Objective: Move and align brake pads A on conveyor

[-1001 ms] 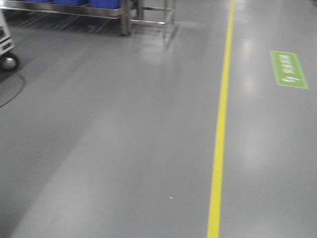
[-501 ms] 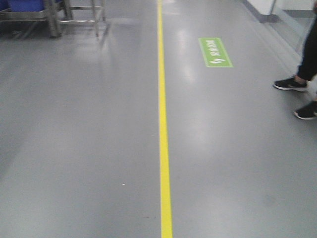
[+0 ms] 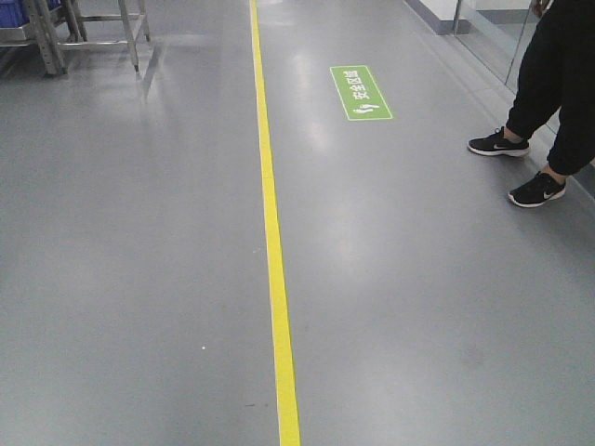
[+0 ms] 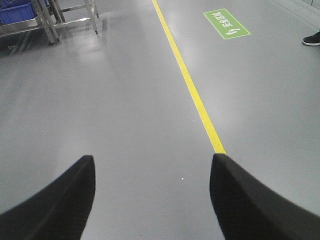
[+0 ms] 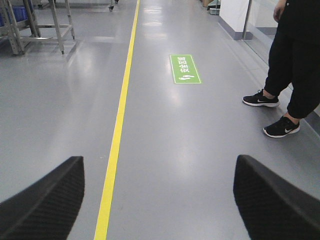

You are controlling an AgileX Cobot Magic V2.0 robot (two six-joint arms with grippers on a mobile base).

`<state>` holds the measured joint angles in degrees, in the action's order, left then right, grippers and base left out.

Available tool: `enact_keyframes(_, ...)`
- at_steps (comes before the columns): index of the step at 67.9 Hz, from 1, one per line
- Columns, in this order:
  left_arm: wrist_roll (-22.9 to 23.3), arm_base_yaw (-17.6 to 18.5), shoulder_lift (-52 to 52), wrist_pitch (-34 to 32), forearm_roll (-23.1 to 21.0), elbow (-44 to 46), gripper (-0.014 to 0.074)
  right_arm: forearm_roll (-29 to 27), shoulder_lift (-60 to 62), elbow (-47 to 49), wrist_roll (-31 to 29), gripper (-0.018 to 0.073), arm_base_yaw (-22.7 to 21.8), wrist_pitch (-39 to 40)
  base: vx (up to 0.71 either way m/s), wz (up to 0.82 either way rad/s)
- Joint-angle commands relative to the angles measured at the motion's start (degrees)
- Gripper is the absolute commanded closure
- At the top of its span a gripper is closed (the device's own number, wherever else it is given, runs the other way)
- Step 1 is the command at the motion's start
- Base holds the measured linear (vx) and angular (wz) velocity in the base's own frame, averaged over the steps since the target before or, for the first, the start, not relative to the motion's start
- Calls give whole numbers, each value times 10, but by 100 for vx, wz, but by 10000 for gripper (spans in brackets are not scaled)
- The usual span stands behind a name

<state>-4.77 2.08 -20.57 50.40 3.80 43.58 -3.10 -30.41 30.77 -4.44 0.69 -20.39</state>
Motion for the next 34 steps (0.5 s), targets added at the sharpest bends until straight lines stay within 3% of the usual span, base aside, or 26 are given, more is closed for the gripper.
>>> enact_keyframes(1,0,2,-6,-39,1,10,136,2,-3,15,-2,-33,0,42,8,5)
enact_keyframes(34,0,2,-6,-39,1,10,136,2,-3,15,-2,-33,0,42,20,1)
